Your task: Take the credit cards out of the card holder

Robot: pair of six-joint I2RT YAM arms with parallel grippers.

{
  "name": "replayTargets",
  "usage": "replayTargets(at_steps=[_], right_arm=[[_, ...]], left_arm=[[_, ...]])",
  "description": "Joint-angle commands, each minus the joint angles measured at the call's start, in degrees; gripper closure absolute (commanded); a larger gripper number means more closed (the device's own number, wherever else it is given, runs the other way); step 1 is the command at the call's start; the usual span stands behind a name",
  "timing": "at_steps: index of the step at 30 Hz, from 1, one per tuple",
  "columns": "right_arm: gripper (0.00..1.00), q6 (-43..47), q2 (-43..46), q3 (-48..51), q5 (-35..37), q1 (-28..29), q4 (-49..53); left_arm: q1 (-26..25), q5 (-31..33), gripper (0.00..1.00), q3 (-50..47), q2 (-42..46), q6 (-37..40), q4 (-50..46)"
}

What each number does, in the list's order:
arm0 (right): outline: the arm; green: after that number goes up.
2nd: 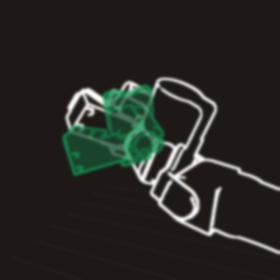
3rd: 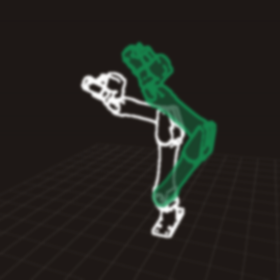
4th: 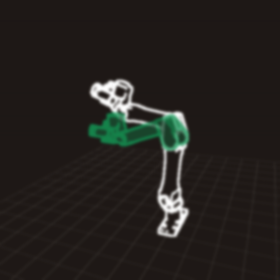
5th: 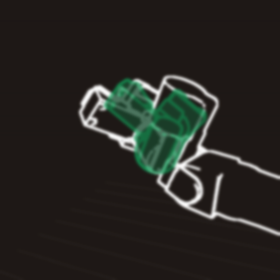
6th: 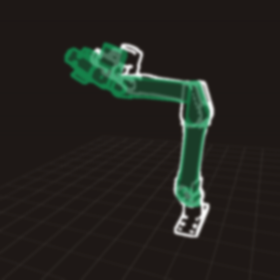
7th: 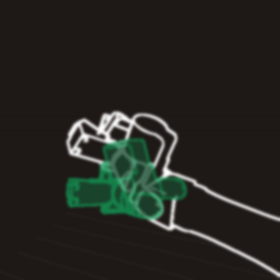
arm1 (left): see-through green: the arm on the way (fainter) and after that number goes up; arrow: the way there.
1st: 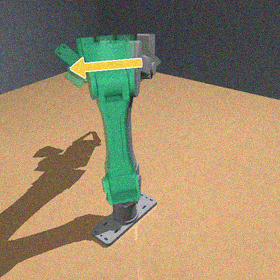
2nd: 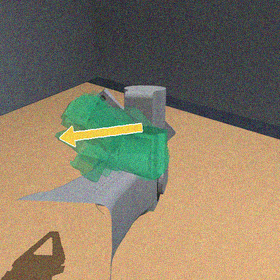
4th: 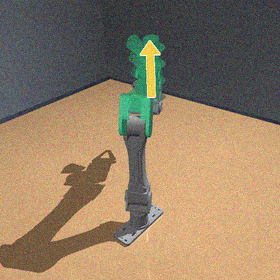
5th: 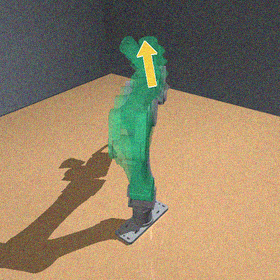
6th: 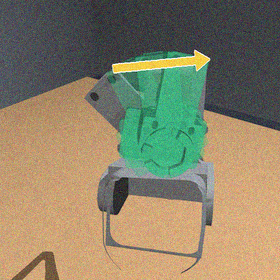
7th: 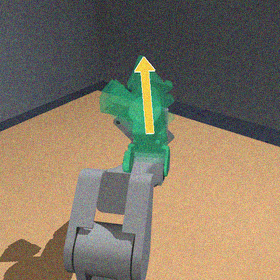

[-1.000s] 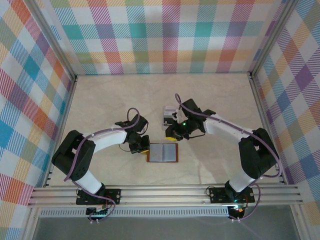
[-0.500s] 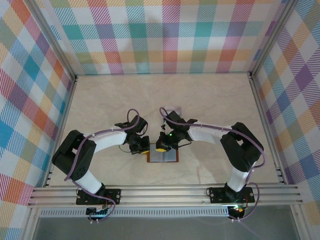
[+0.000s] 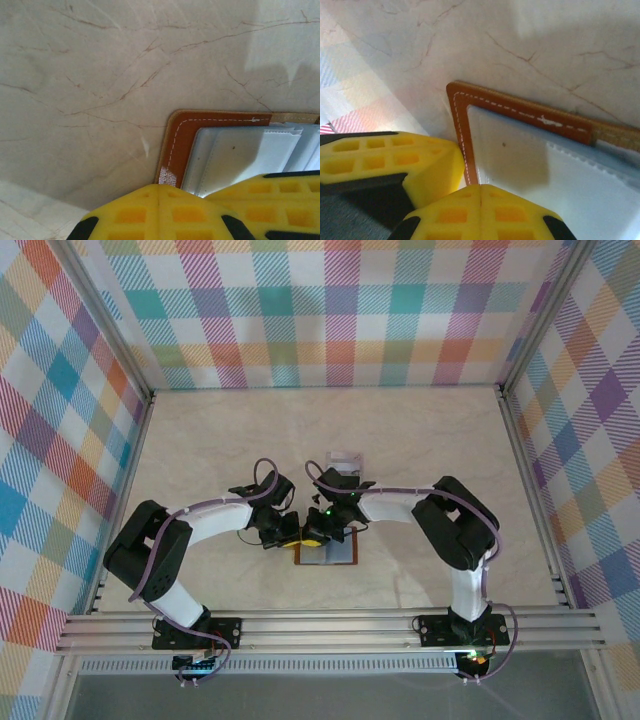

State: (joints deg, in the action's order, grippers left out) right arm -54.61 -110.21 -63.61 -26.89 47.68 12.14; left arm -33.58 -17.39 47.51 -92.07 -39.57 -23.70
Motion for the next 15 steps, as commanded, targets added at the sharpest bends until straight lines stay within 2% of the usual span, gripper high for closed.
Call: replayTargets(at_steps=[1, 4, 15], right_arm=[[0.97, 1.08, -1.14, -1.83, 2.13, 0.52, 2.86], [0.97, 2.80, -1.24, -2.66, 4.84, 0.70, 6.83], [0.84, 6.81, -0.45, -4.99, 13.79, 1.27, 18.57]], left_arm=[[0.27, -0.02, 0.94, -1.37, -0.21, 0.18, -1.06], [0.27, -0.02, 0.94, -1.36, -0.26, 0.13, -1.23], [0.27, 0.86, 0.94, -1.17, 0.38, 0.36, -2.23]])
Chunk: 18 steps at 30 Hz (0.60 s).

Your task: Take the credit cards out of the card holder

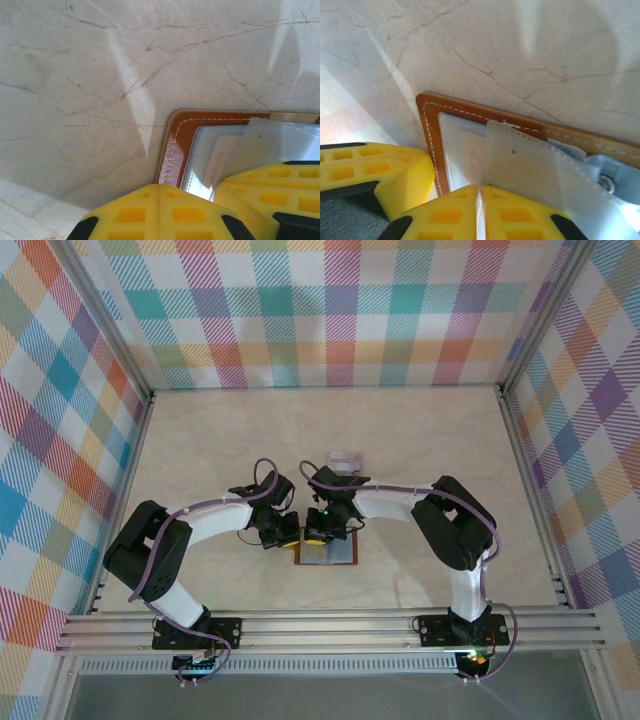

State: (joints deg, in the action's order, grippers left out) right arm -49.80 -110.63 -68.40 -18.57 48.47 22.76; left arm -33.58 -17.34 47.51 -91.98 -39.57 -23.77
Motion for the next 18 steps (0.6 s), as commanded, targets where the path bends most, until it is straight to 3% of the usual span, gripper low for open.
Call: replayTargets(at_steps=[1, 18], right_arm=[[0.82, 2.24, 0.13, -0.48, 6.13, 0.54, 8.82], [0.52, 5.14, 2.80, -7.44, 23.06, 3.03, 26.22]], left_arm=[[0.27, 0.82, 0.94, -1.13, 0.20, 0.42, -2.08], [0.27, 1.08, 0.94, -0.76, 0.09, 0.37, -2.28]])
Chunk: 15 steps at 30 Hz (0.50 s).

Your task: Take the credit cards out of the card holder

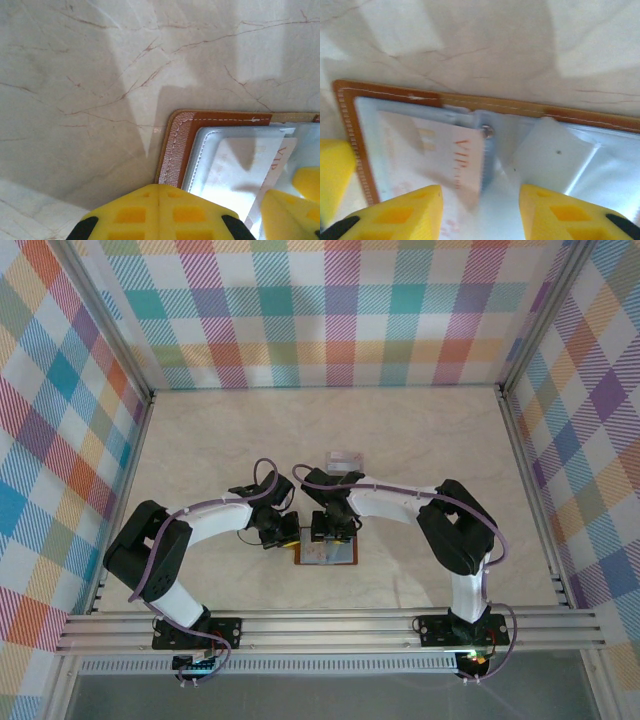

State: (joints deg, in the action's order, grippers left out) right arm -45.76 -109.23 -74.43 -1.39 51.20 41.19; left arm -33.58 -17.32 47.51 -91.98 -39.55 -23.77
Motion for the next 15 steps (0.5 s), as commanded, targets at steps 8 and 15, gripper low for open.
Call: replayTargets(at_steps=[8, 15], right_arm=[[0.48, 1.76, 2.15, -1.25, 9.05, 0.31, 10.88], [0.48, 1.61, 4.51, 0.31, 11.83, -0.05, 12.67]], left_arm=[[0.28, 1.19, 0.94, -0.45, 0.14, 0.37, -2.62], [0.27, 1.24, 0.94, 0.18, 0.76, 0.47, -3.43]])
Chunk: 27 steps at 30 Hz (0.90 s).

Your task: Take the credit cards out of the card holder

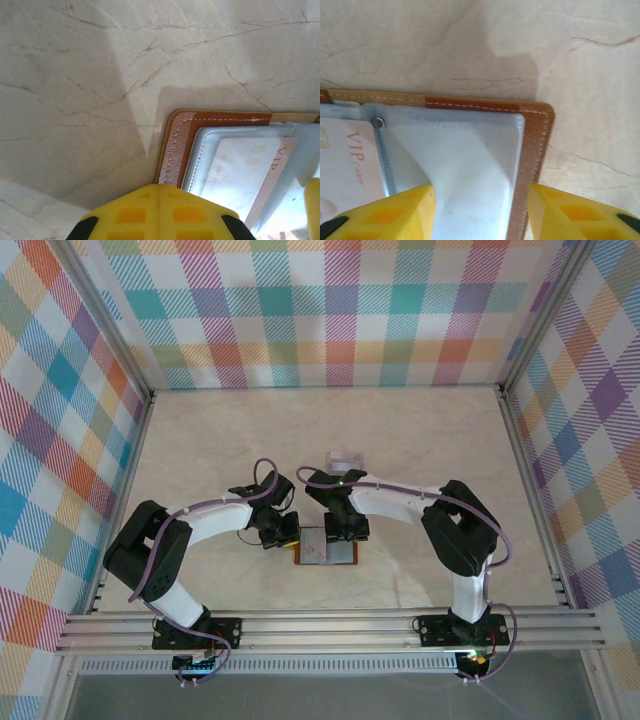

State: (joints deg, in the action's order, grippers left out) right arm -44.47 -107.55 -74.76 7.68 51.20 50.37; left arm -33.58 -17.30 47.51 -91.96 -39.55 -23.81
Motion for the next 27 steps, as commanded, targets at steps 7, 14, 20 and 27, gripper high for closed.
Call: replayTargets(at_steps=[7, 14, 20, 27], right_arm=[[0.51, 1.50, 5.58, 0.82, 4.90, -1.00, 5.69], [0.59, 2.83, 10.29, 5.59, -10.45, -3.32, -7.10], [0.64, 2.37, 10.72, 6.38, -16.21, -3.74, -11.08], [0.65, 2.98, 9.89, 5.35, -13.43, -3.91, -8.04]], left_arm=[[0.27, 1.13, 0.94, 1.76, 2.28, 0.70, -4.83], [-0.49, 0.30, 0.94, 3.38, 4.18, -0.37, -5.35], [-2.91, -1.23, 0.94, 4.40, 3.40, -1.67, -3.56], [-5.96, -0.50, 0.95, 6.09, -1.24, -2.76, -2.14]])
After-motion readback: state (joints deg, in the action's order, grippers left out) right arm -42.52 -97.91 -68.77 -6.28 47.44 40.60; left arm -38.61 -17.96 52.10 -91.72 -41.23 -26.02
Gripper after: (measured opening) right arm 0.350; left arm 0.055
